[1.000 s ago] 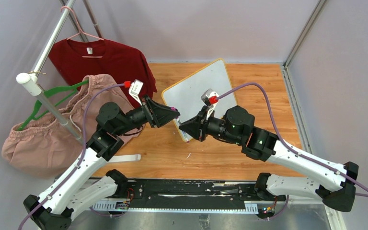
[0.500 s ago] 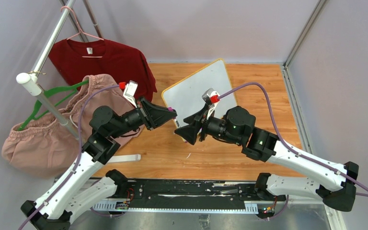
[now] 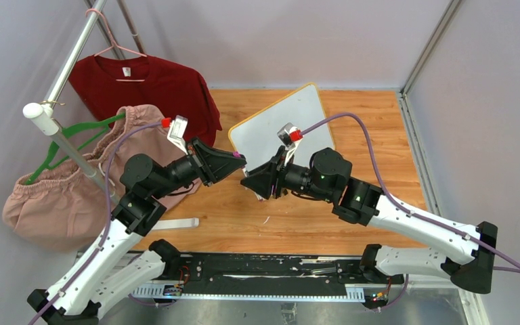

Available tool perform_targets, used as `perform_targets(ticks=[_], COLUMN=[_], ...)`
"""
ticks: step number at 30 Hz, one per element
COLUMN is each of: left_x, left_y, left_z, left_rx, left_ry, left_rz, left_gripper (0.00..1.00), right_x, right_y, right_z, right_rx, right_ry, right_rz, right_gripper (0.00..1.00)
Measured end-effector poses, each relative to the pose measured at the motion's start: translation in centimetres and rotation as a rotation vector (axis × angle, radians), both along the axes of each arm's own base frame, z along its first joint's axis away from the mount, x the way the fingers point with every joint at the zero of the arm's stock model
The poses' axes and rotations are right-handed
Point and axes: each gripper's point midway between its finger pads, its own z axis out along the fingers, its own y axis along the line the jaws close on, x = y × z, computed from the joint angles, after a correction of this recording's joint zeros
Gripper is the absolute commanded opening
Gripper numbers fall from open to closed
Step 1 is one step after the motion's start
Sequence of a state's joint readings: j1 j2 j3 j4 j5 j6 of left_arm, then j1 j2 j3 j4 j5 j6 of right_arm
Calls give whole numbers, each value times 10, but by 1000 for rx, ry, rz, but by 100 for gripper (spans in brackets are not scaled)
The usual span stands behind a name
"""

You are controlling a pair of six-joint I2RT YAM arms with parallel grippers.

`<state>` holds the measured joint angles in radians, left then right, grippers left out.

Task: Write a sentence on the whiteboard
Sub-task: Open the whiteboard marker at the center of the board.

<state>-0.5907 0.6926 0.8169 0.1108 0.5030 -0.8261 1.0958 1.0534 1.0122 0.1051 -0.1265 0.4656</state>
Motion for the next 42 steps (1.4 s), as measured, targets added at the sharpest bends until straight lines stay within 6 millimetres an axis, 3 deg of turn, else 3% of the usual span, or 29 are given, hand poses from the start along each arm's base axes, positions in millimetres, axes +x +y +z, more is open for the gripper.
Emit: perform_targets(ticks=[5, 17, 36, 42], left_x=[1, -8, -11, 13], left_y=[2, 2, -1, 18], left_z=[0, -8, -11, 15], left_rx=[-5, -8, -33, -123], left_ry=[1, 45, 112, 43], left_rz=[15, 5, -19, 141], left_gripper=[0, 0, 0, 0], right_x=[-8, -23, -27, -30], right_y=[4, -6, -21, -40], right_z=[5, -4, -2, -15], right_rx=[20, 48, 75, 34], right_ry=[7, -9, -22, 1], right_rz=[37, 75, 59, 24], right_gripper=[0, 0, 0, 0])
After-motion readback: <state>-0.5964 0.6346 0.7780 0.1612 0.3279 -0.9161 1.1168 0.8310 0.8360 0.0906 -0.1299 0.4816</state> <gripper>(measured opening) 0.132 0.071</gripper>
